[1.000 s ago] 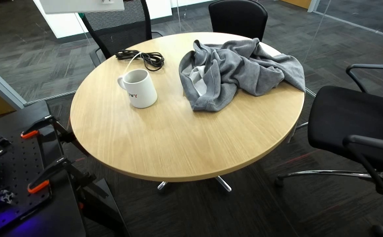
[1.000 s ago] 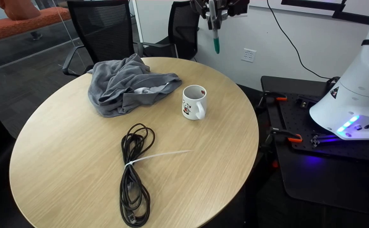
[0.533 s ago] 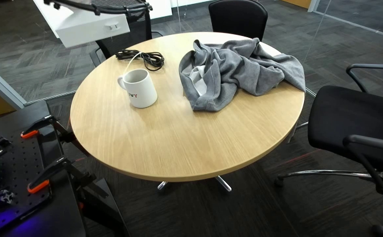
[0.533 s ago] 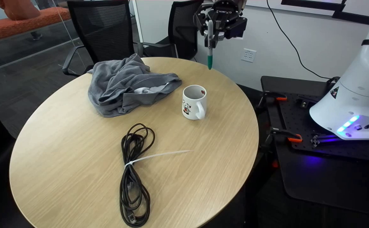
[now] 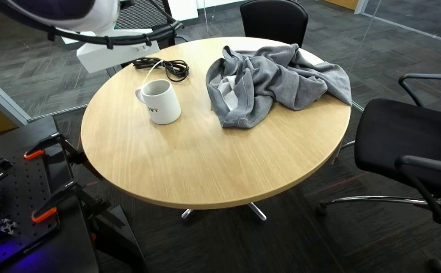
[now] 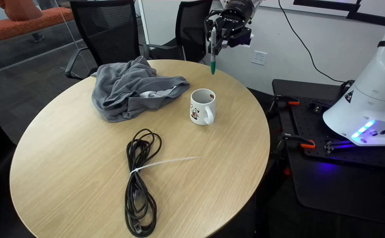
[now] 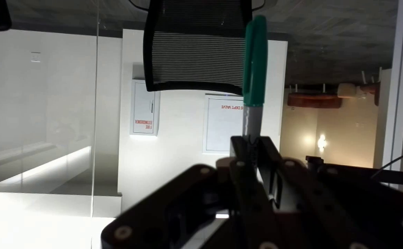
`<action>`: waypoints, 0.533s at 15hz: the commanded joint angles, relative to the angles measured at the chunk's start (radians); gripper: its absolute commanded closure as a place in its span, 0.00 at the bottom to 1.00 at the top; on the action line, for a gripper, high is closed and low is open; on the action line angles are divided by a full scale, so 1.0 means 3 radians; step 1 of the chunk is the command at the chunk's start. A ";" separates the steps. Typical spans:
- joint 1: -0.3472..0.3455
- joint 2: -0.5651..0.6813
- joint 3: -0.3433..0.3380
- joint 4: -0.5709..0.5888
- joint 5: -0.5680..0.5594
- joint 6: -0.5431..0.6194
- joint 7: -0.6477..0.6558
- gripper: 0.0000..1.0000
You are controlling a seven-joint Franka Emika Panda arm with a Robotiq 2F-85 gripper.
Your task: Put the pen in the cup
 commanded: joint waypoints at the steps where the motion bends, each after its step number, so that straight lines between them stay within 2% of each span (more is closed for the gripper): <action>1: -0.0051 0.0181 0.0043 0.0031 0.0176 0.0125 -0.0178 0.97; 8: -0.0104 0.0372 0.0009 0.0126 0.0286 0.0139 -0.0119 0.97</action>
